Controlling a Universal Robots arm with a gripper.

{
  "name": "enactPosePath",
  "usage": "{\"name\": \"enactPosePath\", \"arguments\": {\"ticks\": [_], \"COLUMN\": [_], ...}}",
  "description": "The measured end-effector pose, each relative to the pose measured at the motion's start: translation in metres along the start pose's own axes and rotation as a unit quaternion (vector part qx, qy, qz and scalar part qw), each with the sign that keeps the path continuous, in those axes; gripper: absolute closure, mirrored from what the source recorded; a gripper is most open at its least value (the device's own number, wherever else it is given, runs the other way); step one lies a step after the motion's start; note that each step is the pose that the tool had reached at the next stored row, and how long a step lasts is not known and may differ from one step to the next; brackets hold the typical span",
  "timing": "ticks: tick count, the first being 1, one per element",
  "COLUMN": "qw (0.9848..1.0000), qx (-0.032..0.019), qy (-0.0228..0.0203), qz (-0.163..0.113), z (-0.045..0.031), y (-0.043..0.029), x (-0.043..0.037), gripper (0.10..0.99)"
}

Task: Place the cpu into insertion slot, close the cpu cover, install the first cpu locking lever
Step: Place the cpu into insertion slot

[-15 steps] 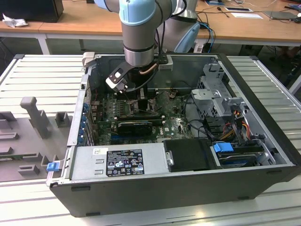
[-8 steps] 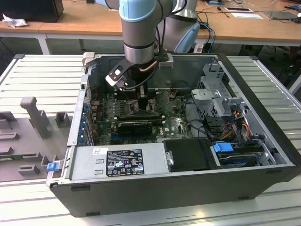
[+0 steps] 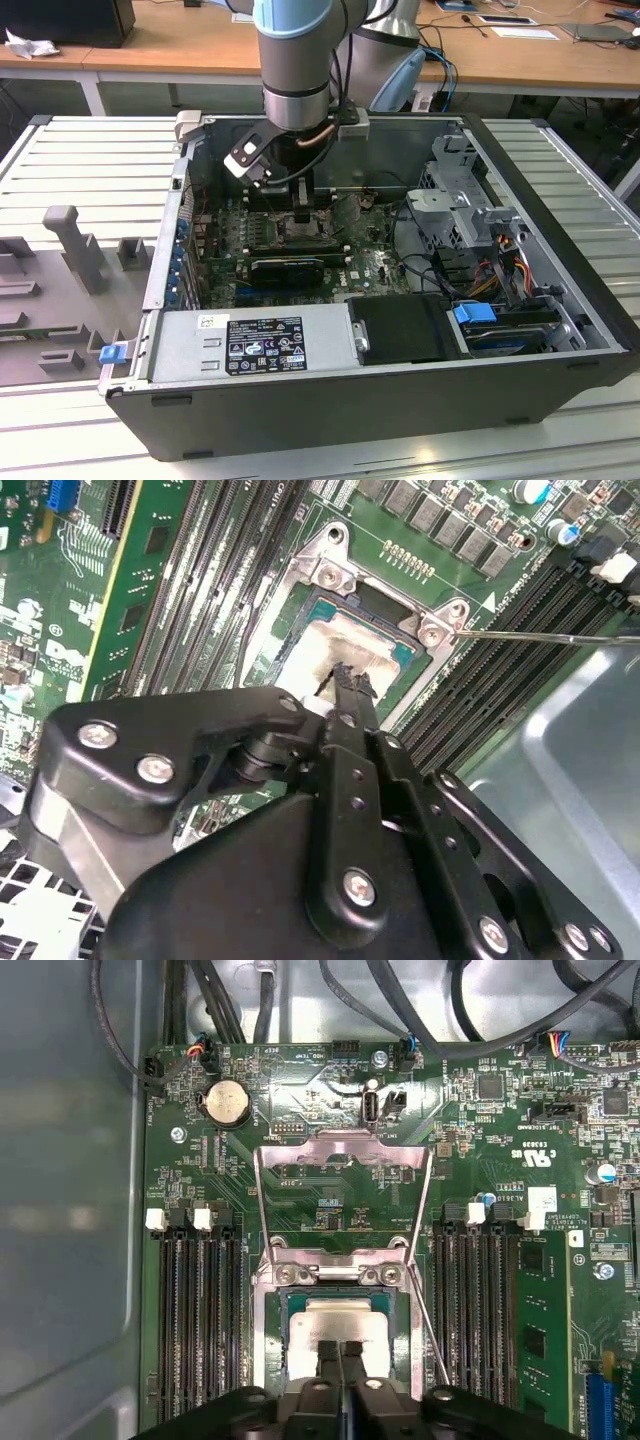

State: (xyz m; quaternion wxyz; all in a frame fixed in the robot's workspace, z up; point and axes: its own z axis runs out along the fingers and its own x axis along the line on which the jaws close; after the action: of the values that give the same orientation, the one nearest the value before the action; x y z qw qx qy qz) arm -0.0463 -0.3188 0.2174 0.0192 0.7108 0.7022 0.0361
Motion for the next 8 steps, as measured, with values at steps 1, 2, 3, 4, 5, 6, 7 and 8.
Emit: {"name": "enactPosePath", "arguments": {"ticks": [1,2,3,4,5,6,7,8], "qw": [1.0,1.0,1.0,1.0,1.0,1.0,1.0,1.0], "qx": [0.0,0.0001,0.0001,0.0001,0.0,0.0,0.0,0.0], "qy": [0.0,-0.0001,-0.0002,-0.0001,-0.0001,0.0001,0.0,0.0], "qz": [0.0,0.0,0.0,0.0,0.0,0.0,0.0,0.0], "z": [-0.0003,-0.0007,-0.0011,-0.0016,-0.0022,-0.0026,-0.0027,-0.0029], "y": [0.0,0.0,0.0,0.0001,0.0002,0.0002,0.0002,0.0002], "x": [0.0,0.0,0.0,0.0,0.0,0.0001,0.0001,0.0001], "gripper": [0.98,0.98,0.98,0.98,0.98,0.98,0.98,0.98]}}
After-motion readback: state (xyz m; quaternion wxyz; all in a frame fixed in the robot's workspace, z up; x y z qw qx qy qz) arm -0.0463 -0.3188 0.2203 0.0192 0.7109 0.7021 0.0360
